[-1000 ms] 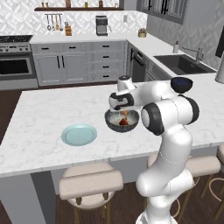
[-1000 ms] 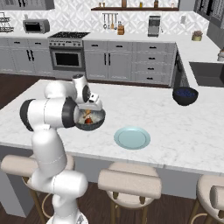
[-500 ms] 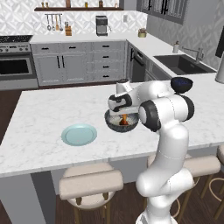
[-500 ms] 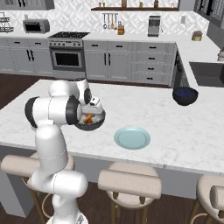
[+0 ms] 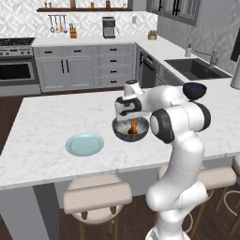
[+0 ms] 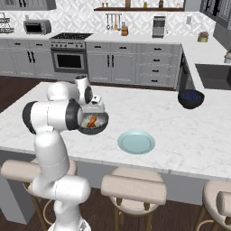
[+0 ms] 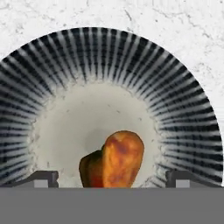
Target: Pick the chicken drumstick and bell pepper from their plates and place them in the bowl. Then put the bowl in the fridge.
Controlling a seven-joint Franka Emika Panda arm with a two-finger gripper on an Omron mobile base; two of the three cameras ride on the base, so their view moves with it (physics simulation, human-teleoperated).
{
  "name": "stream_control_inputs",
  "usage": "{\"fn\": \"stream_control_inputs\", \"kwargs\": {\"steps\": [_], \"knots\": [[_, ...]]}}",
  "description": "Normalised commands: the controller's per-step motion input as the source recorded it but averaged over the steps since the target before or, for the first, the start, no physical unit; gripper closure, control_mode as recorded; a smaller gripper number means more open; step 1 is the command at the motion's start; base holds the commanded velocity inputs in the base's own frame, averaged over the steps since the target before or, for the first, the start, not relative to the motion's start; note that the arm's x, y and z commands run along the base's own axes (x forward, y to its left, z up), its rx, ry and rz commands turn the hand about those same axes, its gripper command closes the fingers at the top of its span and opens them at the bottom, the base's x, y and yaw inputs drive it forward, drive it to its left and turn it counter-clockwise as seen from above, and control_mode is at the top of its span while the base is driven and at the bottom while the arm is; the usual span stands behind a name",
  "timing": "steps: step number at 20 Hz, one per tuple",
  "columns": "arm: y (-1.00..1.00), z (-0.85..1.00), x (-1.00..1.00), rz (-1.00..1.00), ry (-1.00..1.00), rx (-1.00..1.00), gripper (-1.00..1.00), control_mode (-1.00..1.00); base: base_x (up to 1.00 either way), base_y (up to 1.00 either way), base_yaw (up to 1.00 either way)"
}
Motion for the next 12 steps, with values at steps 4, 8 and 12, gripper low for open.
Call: {"fn": "stream_control_inputs", "kwargs": {"steps": [4, 8, 12], "knots": [[0.65, 0.38, -0.46, 0.19, 0.00, 0.00, -1.00, -1.00, 0.00, 0.00, 0.00], [0.78, -0.04, -0.21, 0.11, 0.03, 0.00, -1.00, -1.00, 0.00, 0.00, 0.00], [0.25, -0.30, 0.14, 0.07, 0.11, 0.00, -1.00, -1.00, 0.00, 0.00, 0.00]]}}
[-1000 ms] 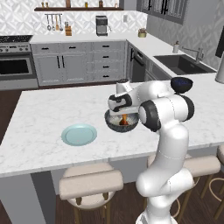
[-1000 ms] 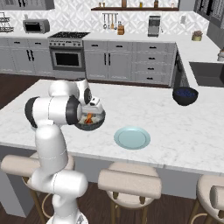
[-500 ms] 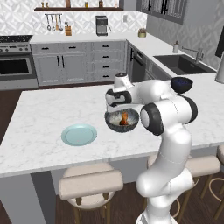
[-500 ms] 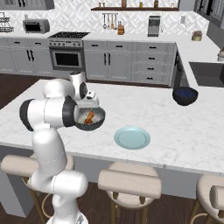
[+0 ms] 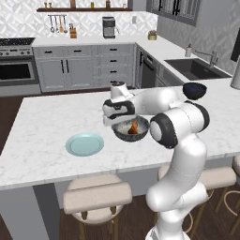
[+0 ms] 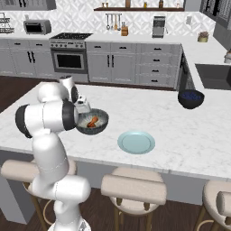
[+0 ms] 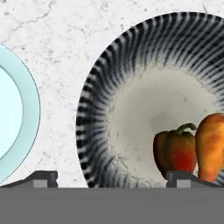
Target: Pick the chicken drumstick and bell pepper from their plates and place them in the bowl. Then put the bowl in the fridge.
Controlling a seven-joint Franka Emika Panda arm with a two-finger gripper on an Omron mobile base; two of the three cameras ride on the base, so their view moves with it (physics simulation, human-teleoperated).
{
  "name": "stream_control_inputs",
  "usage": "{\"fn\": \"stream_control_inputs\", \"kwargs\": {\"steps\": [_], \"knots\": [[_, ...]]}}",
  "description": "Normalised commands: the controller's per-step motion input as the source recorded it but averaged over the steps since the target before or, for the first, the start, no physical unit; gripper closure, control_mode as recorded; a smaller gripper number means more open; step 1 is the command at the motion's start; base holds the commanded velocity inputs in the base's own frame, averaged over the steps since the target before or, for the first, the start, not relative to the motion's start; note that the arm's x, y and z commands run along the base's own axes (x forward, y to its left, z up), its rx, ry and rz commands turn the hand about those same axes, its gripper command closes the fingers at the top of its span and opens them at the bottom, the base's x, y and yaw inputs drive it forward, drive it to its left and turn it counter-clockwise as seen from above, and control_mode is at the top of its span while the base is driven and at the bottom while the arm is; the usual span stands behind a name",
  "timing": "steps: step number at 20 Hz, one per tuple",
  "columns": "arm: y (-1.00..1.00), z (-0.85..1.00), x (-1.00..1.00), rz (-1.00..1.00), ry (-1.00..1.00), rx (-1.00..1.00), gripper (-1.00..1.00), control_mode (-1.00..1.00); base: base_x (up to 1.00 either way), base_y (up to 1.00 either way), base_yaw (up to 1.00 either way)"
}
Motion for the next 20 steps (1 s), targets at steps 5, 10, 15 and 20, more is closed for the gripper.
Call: {"fn": "stream_control_inputs", "kwargs": {"steps": [5, 10, 15, 20], "knots": [[0.10, -0.32, 0.48, 0.04, 0.15, 0.00, -1.00, -1.00, 0.00, 0.00, 0.00], [0.27, -0.41, 0.23, 0.02, 0.11, -0.01, -1.00, -1.00, 0.00, 0.00, 0.00], [0.02, -0.46, 0.00, 0.00, 0.00, -0.10, -1.00, -1.00, 0.00, 0.00, 0.00], [-0.10, -0.35, 0.00, 0.00, 0.00, -0.07, 1.00, -1.00, 0.00, 0.00, 0.00]]}}
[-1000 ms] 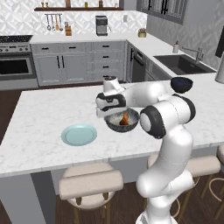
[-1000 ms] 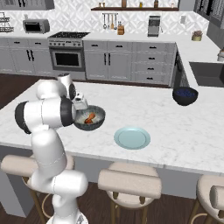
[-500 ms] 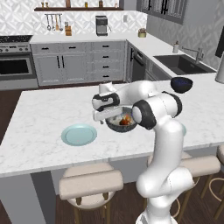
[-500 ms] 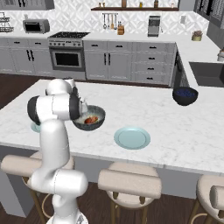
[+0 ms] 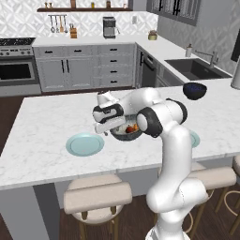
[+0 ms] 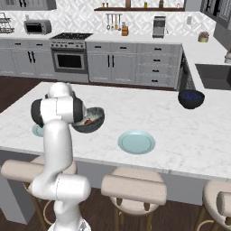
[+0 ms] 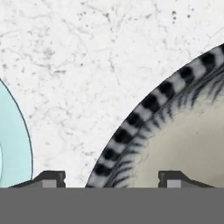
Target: Pick the chicken drumstick and bell pepper from their plates and place them in the bowl. Then put the bowl in the fridge.
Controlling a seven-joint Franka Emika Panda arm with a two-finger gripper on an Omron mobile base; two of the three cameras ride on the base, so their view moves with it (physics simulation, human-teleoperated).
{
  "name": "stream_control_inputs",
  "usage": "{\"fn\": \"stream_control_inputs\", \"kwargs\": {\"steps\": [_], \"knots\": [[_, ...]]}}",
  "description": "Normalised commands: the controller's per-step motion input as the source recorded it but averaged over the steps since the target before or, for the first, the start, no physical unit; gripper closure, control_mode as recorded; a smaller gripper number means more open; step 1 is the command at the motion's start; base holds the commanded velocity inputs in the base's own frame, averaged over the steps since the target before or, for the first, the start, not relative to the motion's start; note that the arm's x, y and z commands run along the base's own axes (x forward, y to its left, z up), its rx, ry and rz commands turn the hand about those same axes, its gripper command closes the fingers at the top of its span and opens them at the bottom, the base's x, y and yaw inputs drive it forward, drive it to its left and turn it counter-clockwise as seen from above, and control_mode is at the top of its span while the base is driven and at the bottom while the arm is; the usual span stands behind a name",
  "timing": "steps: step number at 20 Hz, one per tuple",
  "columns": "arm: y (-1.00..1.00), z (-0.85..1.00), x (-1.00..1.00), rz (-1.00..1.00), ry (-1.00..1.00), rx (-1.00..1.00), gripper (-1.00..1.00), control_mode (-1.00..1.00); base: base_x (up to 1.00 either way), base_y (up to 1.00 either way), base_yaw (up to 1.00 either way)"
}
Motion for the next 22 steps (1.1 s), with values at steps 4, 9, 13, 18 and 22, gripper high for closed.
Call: {"fn": "stream_control_inputs", "kwargs": {"steps": [4, 9, 13, 18, 22], "knots": [[-0.29, -0.24, -0.24, 0.00, -0.02, -0.01, 1.00, -1.00, 0.00, 0.00, 0.00], [-0.38, -0.21, -0.27, -0.02, -0.05, 0.00, 1.00, -1.00, 0.00, 0.00, 0.00], [-0.14, -0.03, -0.39, -0.01, -0.10, 0.00, 1.00, -1.00, 0.00, 0.00, 0.00], [0.00, 0.48, -0.79, 0.00, -0.20, 0.01, 1.00, -1.00, 0.00, 0.00, 0.00], [0.00, 0.84, -0.88, 0.02, -0.22, 0.00, 1.00, -1.00, 0.00, 0.00, 0.00]]}}
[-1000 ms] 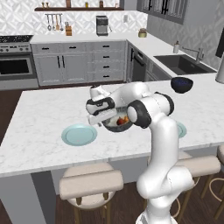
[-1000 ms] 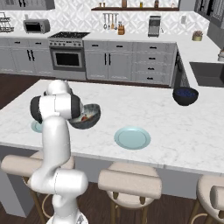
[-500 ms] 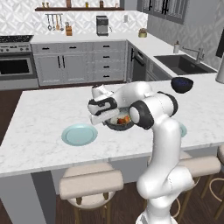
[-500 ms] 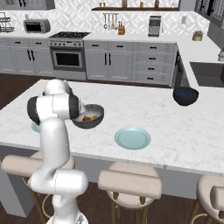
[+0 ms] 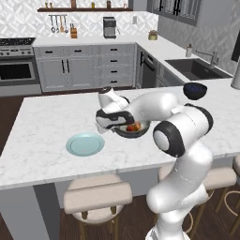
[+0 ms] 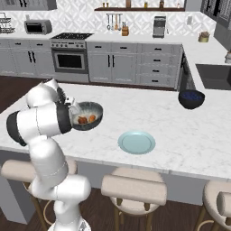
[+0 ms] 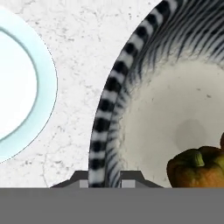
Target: Pick the chicken drumstick and bell pepper from their plates and place them in the bowl. Then put the bowl in the fridge.
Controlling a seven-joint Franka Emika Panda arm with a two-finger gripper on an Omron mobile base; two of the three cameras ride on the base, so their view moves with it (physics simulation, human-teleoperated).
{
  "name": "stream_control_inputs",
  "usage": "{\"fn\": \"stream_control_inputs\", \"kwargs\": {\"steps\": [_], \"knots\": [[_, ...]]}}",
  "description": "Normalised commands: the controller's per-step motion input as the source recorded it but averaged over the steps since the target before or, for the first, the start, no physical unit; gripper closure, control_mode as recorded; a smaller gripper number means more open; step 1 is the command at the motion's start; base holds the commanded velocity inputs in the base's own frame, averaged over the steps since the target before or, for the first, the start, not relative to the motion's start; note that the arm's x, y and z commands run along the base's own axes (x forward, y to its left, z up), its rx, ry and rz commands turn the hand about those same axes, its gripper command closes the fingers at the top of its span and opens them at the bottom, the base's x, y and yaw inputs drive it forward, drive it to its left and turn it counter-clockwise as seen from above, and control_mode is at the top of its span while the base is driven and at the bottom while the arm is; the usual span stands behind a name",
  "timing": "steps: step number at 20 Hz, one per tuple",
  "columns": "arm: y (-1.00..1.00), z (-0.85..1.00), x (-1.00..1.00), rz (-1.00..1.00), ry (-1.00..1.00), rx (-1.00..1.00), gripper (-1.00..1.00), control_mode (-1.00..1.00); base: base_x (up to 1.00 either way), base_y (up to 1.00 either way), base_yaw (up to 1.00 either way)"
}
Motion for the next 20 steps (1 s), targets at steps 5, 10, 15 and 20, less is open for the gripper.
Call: {"fn": "stream_control_inputs", "kwargs": {"steps": [5, 10, 15, 20], "knots": [[-0.19, 0.82, -0.85, 0.07, -0.07, 0.03, 1.00, -1.00, 0.00, 0.00, 0.00], [-0.20, 0.71, -0.95, 0.16, -0.02, 0.02, 1.00, -1.00, 0.00, 0.00, 0.00], [-0.21, 0.55, -0.82, 0.10, 0.00, 0.00, 1.00, -1.00, 0.00, 0.00, 0.00], [-0.50, 0.49, -0.95, 0.02, 0.00, 0.00, 1.00, -1.00, 0.00, 0.00, 0.00]]}}
